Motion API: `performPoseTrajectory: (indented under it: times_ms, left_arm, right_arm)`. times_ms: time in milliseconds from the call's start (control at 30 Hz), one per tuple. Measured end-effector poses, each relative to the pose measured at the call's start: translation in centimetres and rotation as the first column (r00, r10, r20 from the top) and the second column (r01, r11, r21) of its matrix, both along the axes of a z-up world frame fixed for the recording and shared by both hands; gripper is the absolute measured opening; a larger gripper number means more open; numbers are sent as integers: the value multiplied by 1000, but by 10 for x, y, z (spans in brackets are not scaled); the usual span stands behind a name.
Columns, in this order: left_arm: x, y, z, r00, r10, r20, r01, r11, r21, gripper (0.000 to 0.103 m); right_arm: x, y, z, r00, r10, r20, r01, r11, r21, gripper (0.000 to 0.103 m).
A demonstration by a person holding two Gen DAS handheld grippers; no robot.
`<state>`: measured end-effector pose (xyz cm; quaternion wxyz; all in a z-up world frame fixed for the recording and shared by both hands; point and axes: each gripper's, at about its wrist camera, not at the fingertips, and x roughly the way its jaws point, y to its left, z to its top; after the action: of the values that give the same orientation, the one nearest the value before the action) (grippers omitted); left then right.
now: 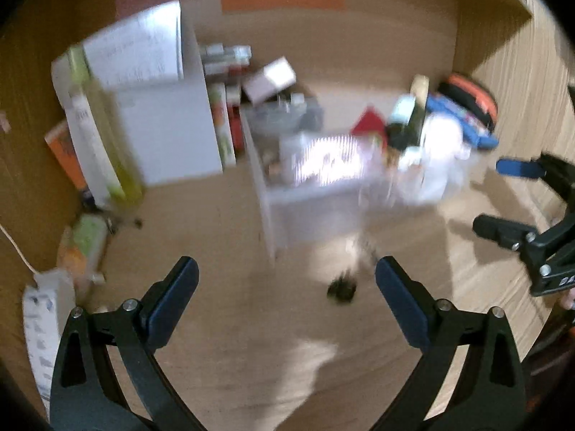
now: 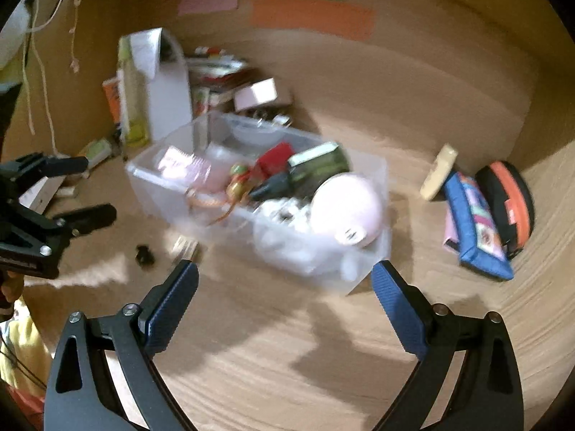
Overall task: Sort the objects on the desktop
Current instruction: 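Move both open tools toward the small black clip and wooden eraser tag, then grasp the small black clip with the left tool while the right tool grasps the wooden eraser tag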
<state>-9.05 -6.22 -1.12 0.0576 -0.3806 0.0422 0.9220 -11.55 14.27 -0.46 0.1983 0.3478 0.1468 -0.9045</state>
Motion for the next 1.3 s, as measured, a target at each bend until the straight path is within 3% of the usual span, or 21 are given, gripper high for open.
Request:
performPoseTrajectory:
  times_ms: [133, 233, 300, 467, 500, 533, 600, 733, 800, 933, 1033, 1300]
  left_arm:
    - [-4, 6, -20, 999, -19, 51, 21, 999, -28, 96]
    - [-6, 15, -26, 995, -63, 79, 66, 997, -43, 73]
    - [-9, 20, -27, 992, -93, 85, 97, 995, -39, 68]
    - [-17, 33, -30, 982, -154, 112, 159, 986, -45, 37]
    - [-19, 35, -33, 980, -161, 119, 168, 985, -48, 35]
    - [-20, 35, -34, 979, -166, 121, 173, 984, -51, 29]
    - [-21, 33, -36, 977, -176, 119, 182, 982, -41, 19]
    - [-18, 20, -32, 983, -159, 97, 161, 987, -17, 19]
    - [-16, 10, -28, 987, -142, 81, 142, 990, 3, 19]
    - [-12, -4, -22, 993, -110, 51, 109, 994, 31, 19]
    - [-10, -11, -19, 995, -95, 38, 93, 994, 53, 19]
    - [-6, -17, -5, 997, -79, -9, 80, 992, 97, 19]
  right_arm:
    - [1, -13, -22, 998, 35, 43, -37, 999, 31, 97]
    - [-1, -24, -37, 995, 61, 81, -65, 997, 48, 97]
    - [-3, -31, -43, 992, 84, 96, -89, 995, 49, 97]
    - [-7, -43, -49, 985, 140, 103, -145, 989, 40, 95]
    - [-8, -45, -50, 983, 150, 108, -154, 987, 35, 94]
    - [-8, -46, -51, 982, 155, 110, -159, 987, 30, 92]
    - [-11, -51, -53, 976, 176, 128, -180, 984, 19, 79]
    - [-21, -63, -60, 962, 210, 177, -215, 977, 7, 65]
    - [-24, -68, -65, 958, 215, 191, -222, 975, 13, 53]
    - [-32, -82, -74, 948, 225, 225, -235, 972, 15, 46]
    - [-36, -90, -75, 946, 234, 227, -241, 970, 5, 30]
    - [-32, -87, -76, 934, 259, 246, -258, 965, -37, 26]
